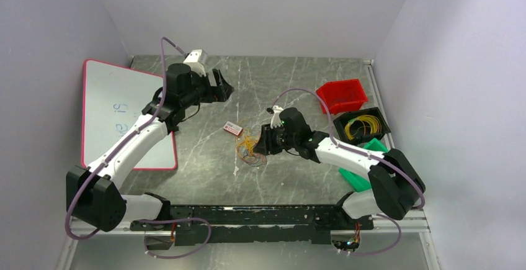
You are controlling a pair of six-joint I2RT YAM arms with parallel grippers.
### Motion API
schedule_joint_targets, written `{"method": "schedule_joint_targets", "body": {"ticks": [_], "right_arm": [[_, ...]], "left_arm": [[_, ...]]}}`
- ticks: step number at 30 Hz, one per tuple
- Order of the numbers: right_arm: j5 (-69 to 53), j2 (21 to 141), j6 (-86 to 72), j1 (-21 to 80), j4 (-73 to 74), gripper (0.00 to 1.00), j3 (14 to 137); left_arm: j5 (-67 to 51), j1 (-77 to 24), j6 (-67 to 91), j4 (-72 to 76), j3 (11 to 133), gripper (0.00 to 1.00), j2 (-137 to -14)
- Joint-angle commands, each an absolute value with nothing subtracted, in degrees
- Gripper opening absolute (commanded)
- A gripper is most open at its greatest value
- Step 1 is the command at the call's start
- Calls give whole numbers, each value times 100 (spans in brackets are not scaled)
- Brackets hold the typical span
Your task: Untangle the cables
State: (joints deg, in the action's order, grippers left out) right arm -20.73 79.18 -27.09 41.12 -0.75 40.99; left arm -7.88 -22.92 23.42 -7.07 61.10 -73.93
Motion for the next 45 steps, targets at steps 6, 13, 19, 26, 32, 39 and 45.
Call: {"method": "schedule_joint_targets", "body": {"ticks": [6, 13, 19, 26, 32, 39, 45], "right_arm": [[-1618, 7998, -2764, 4157, -207, 9, 4268], [-967, 7585, -2573, 4150, 402, 0, 4557], [-984, 7471, -2210, 4147, 1107, 0, 5411], [-883, 7359, -2134, 4135, 1646, 0, 6406], [-767, 7400, -2174, 4090, 1893, 0, 6984], [-202, 7480, -2054, 3949, 2210, 0, 7853], [-71, 7545, -2154, 3706, 2317, 0, 8305]], "left_arm": [[-980, -2274, 2325, -448, 5986, 92, -7400], [-1197, -2272, 2181, -158, 5762, 94, -7224], [-1669, -2276, 1887, 197, 5690, 95, -7127], [-1882, -2272, 1780, 575, 5421, 95, -6899], [-2154, -2275, 1743, 1053, 5114, 95, -6652], [-2751, -2273, 1950, 1766, 4853, 95, -6617], [-3154, -2290, 2265, 1822, 4923, 96, -6779]]}}
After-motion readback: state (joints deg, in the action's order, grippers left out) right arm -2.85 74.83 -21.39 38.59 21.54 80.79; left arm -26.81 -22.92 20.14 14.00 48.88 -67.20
